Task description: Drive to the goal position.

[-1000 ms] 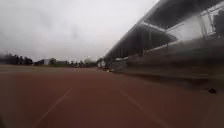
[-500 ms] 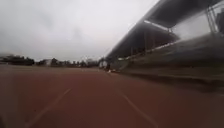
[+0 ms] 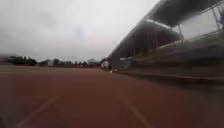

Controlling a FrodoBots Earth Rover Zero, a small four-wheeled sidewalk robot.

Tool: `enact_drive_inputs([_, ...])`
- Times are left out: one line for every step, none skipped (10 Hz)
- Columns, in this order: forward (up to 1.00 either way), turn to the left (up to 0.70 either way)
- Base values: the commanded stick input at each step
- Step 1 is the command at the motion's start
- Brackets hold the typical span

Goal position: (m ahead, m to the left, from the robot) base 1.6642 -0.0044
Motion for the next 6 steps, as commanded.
enact_drive_inputs([1.00,0.00])
enact_drive_inputs([1.00,0.00])
enact_drive_inputs([1.00,0.00])
enact_drive_inputs([1.00,0.00])
enact_drive_inputs([1.00,0.00])
enact_drive_inputs([1.00,0.00])
